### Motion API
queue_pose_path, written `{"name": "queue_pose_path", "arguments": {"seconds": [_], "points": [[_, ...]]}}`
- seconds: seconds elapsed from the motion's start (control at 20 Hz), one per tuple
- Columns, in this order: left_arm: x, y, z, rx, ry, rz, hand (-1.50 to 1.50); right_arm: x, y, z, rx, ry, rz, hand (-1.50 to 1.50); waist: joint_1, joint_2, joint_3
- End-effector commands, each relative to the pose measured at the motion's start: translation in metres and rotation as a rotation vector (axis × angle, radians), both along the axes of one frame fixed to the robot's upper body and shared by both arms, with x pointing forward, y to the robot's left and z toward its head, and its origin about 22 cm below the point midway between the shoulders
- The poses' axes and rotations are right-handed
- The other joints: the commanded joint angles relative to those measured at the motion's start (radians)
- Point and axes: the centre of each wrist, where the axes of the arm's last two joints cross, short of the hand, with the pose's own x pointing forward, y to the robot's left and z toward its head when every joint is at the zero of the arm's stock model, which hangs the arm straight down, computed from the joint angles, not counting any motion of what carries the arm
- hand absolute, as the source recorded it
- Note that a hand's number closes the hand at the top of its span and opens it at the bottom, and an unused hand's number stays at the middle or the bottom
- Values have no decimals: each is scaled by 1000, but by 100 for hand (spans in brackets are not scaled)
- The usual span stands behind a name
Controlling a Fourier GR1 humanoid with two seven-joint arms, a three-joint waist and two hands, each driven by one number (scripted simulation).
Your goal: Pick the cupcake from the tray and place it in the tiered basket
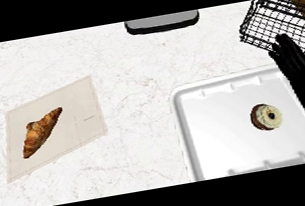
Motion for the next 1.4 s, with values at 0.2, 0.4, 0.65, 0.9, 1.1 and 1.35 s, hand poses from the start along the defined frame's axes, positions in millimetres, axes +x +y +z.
{"name": "queue_pose_path", "arguments": {"seconds": [0.2, 0.4, 0.65, 0.9, 1.1, 1.35], "points": [[-9, -10, -59, -21, 129, -85, 0, -17, -61, 15, 153, -34, -43, 150, -21, -8, -1], [-18, -15, -60, -57, 178, -81, 0, -63, -113, -39, -168, 273, -586, -150, -54, 4, -9], [-40, -36, -99, -60, 203, -129, 0, -95, -106, -25, -143, 197, -648, -150, -19, -13, -2], [-28, -32, -94, -55, 198, -120, 0, -101, -104, 22, -347, 334, -410, -150, -23, -11, -4], [-25, -18, -81, -45, 211, -126, 0, -86, -111, 70, -587, 457, -234, -150, -5, -10, -5], [-17, -50, -92, -60, 196, -161, 0, -64, -75, 113, -689, 576, -153, -150, 4, -7, -3]]}}
